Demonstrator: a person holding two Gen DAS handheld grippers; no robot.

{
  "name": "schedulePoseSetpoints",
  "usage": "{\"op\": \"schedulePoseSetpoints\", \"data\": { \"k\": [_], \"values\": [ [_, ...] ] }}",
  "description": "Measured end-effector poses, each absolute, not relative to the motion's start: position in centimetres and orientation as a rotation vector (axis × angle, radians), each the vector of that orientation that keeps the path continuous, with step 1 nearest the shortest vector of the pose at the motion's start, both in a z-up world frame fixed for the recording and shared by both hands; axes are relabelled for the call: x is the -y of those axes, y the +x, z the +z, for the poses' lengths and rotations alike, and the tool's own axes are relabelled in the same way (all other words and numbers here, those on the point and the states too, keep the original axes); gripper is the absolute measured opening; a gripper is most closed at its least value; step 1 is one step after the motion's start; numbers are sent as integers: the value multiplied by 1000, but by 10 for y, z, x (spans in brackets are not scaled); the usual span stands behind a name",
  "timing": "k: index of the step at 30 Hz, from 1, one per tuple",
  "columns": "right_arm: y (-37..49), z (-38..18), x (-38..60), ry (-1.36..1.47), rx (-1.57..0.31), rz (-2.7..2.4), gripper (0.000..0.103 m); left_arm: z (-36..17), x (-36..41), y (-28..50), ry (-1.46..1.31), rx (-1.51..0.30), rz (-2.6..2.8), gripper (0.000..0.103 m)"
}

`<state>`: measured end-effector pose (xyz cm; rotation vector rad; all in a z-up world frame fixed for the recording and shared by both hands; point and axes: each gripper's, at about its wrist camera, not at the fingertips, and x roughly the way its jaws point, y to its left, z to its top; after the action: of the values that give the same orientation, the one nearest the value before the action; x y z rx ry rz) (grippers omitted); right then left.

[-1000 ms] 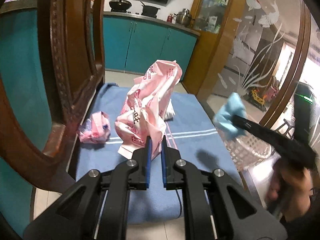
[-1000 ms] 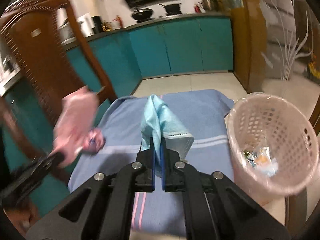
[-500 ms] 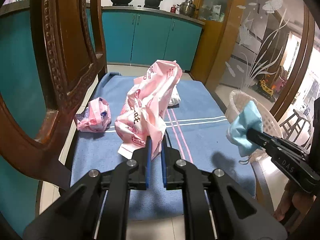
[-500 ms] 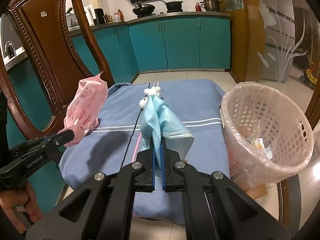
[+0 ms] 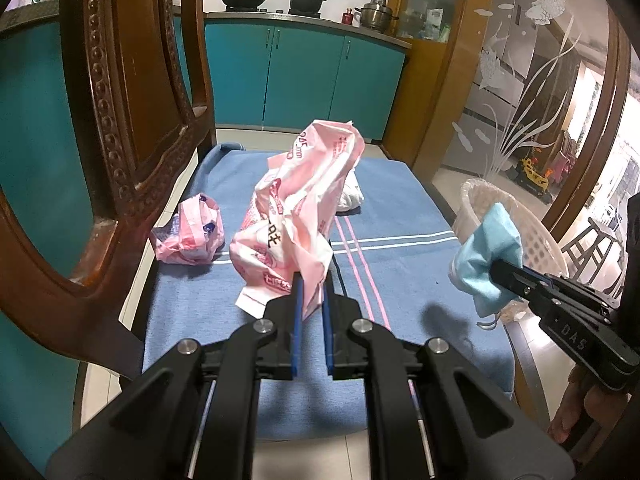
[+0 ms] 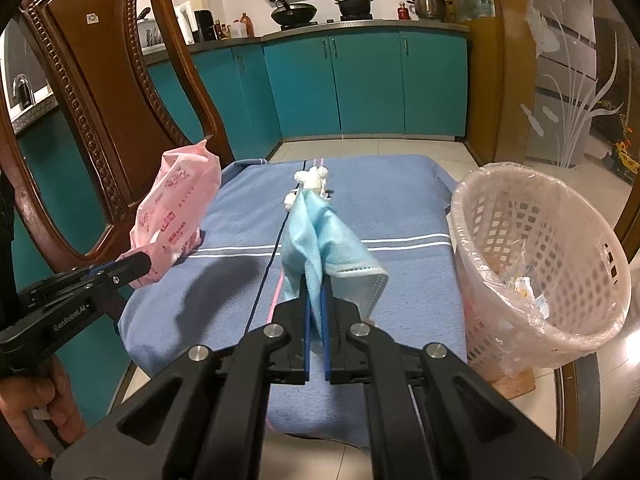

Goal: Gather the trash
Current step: 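Carry the blue mask into the wastebasket with the right tool while the left tool drops the pink bag there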

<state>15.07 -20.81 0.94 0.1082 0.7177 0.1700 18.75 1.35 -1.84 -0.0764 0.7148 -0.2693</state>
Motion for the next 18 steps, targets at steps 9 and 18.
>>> {"op": "schedulePoseSetpoints", "data": {
  "k": [9, 18],
  "values": [
    [149, 25, 227, 131, -637, 125, 5, -19, -14, 187, -77, -716, -270, 10],
    [185, 12, 379, 408, -585, -106, 59, -22, -12, 185, -70, -718, -287, 10]
  ]
}}
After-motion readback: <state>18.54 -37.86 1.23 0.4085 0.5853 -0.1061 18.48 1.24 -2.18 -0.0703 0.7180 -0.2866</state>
